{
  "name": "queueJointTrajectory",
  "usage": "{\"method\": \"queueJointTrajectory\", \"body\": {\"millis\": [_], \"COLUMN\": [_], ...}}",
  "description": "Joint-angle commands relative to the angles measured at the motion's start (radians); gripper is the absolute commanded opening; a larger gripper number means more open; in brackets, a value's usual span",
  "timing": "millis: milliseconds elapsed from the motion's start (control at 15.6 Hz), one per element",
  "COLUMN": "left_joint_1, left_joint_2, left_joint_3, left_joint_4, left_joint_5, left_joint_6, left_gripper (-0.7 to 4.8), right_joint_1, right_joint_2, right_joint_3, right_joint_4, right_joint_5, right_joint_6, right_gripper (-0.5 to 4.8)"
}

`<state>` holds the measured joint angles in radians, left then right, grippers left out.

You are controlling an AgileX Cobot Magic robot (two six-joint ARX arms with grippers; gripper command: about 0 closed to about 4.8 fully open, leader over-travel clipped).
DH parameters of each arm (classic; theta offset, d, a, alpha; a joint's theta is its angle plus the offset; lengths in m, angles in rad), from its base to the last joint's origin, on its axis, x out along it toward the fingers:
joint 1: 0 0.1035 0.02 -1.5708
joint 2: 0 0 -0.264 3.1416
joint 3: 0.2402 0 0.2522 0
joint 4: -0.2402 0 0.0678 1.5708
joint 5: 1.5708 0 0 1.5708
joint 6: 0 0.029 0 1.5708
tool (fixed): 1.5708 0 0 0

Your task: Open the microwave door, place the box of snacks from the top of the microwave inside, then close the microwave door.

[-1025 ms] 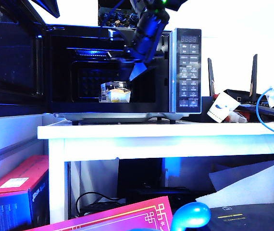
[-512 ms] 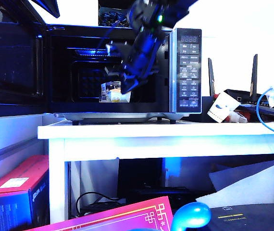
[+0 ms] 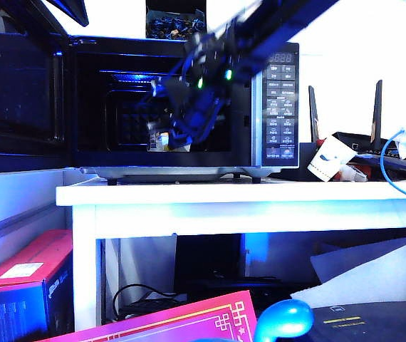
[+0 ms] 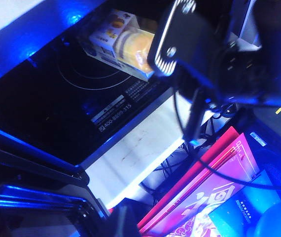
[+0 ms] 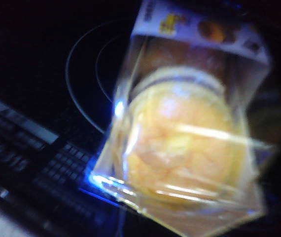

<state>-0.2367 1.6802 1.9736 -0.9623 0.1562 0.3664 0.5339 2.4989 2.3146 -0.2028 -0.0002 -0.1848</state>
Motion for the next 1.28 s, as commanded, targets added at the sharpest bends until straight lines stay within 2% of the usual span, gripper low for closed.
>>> {"method": "queueJointTrajectory", "body": {"millis": [64,256,384,704,833,1025,1153,1281], "left_joint_1": [0.0,0.0,0.0,0.0,0.0,0.0,0.0,0.0], "left_joint_2": [-0.005,-0.005,-0.005,-0.025,-0.077,-0.206,-0.292,-0.348], "left_joint_3": [0.004,0.004,0.004,0.006,0.006,0.006,0.006,0.006], "left_joint_4": [0.006,0.005,-0.002,-0.002,-0.001,-0.018,-0.055,-0.109], "left_joint_5": [0.004,0.004,0.004,0.004,0.005,-0.003,-0.108,-0.294], "left_joint_6": [0.0,0.0,0.0,-0.026,-0.068,-0.072,-0.097,-0.133], "left_gripper": [-0.06,-0.06,-0.06,-0.06,-0.06,-0.06,-0.06,-0.06], "right_joint_1": [-0.004,-0.008,-0.008,0.015,0.024,0.028,0.027,0.027], "right_joint_2": [0.019,0.029,0.026,-0.179,-0.28,-0.458,-0.574,-0.675], "right_joint_3": [0.003,0.003,0.004,0.005,0.005,0.005,0.005,0.005], "right_joint_4": [0.113,0.179,0.134,-0.41,-0.529,-0.582,-0.574,-0.571], "right_joint_5": [0.0,0.001,0.001,0.093,0.093,0.104,0.164,0.19], "right_joint_6": [0.001,-0.003,-0.003,-0.002,0.002,0.002,0.002,0.002], "right_gripper": [-0.06,-0.05,-0.05,-0.06,-0.06,-0.06,-0.06,-0.06]}}
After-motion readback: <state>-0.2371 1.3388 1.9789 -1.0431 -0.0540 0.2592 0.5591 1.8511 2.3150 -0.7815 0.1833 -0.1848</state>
